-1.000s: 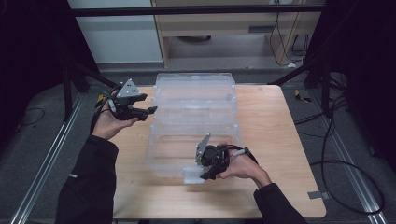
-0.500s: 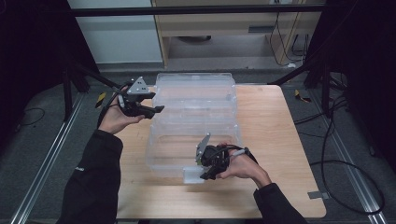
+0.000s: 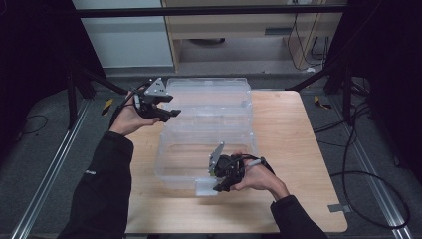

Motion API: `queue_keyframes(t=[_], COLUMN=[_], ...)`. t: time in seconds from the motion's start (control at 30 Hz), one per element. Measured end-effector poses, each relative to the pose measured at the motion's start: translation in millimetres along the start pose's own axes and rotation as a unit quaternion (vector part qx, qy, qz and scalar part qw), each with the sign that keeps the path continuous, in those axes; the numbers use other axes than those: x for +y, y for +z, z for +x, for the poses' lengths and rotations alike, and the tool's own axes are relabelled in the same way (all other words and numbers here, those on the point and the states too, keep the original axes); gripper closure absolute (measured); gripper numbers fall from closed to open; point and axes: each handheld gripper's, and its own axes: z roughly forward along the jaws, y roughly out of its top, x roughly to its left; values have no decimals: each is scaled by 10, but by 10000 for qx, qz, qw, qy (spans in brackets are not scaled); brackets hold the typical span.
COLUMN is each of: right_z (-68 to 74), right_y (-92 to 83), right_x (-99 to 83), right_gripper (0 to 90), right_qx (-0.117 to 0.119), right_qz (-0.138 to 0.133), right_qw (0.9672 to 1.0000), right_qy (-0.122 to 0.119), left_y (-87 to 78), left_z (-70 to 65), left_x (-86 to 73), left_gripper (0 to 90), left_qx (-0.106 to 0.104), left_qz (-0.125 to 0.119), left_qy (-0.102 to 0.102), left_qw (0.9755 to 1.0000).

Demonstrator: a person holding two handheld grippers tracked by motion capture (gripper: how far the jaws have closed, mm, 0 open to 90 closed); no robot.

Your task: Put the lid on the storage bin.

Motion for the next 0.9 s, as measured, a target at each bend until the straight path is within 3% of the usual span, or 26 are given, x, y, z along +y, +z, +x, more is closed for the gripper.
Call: queue_keyframes(t=[0.37, 0.9], right_z=[-3, -1], right_y=[-1, -1], right_x=[-2, -2], right_gripper=[622, 622], right_qx=[15, 26], right_qz=[-6, -3], right_qw=[10000, 10000], right_qy=[-28, -9], left_y=[121, 242], left_z=[-3, 15], left_x=[82, 202], left_gripper=[456, 487], left_qx=[-182, -292], left_qz=[109, 338], left_qy=[281, 577], left_qw=[9994, 9973])
